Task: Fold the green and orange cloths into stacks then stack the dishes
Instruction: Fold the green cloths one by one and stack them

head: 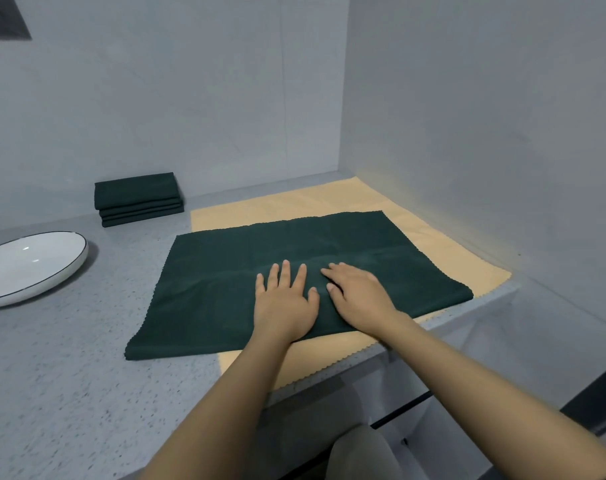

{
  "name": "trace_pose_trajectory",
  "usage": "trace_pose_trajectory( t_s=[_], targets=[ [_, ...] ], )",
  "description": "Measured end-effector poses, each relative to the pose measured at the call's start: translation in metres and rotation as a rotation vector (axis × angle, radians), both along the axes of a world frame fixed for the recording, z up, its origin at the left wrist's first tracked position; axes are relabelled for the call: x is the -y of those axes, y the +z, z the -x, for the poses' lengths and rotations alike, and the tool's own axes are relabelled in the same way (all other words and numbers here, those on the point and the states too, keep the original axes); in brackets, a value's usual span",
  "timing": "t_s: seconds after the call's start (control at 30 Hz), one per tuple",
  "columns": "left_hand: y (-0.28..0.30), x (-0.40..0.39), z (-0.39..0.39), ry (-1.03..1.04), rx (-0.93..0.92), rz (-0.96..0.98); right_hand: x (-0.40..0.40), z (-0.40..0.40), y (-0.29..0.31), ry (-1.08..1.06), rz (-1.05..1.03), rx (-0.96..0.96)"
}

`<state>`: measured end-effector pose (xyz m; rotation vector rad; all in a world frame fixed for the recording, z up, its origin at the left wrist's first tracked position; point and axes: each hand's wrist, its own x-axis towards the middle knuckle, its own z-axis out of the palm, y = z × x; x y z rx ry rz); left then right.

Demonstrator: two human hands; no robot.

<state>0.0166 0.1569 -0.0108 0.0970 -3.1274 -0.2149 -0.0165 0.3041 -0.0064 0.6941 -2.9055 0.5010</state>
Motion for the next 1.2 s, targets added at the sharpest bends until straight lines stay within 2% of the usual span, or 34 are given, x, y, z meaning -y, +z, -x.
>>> trace_pose_trajectory(
  t_s=[0.2,0.33,0.5,0.57,0.63,0.73,0.93,1.2],
  targets=[
    [-0.002,0.001,0.000,-0.005,0.017,0.002,-0.056,0.013,0.002,-0.155,-0.210,0.145],
    [-0.002,0.001,0.000,-0.008,0.007,0.006,-0.083,0.027,0.002,-0.296,-0.220,0.184],
    [-0.002,-0.001,-0.002,-0.008,0.007,0.010,-0.080,0.028,0.003,-0.335,-0.260,0.213],
    [-0.001,-0.002,-0.002,-0.011,0.016,0.012,-0.068,0.024,0.007,-0.310,-0.281,0.154],
    [0.000,-0.002,-0.002,-0.010,0.018,0.010,-0.042,0.015,0.012,-0.197,-0.198,0.077],
    [0.001,-0.002,-0.002,-0.009,0.027,0.003,-0.002,0.003,0.012,-0.037,-0.064,0.093],
    [0.005,0.002,-0.002,-0.017,0.049,0.001,0.006,0.004,-0.002,-0.040,-0.151,0.099],
    [0.003,0.057,-0.021,0.098,0.062,0.007,0.008,0.003,-0.001,-0.044,-0.178,0.114]
  ],
)
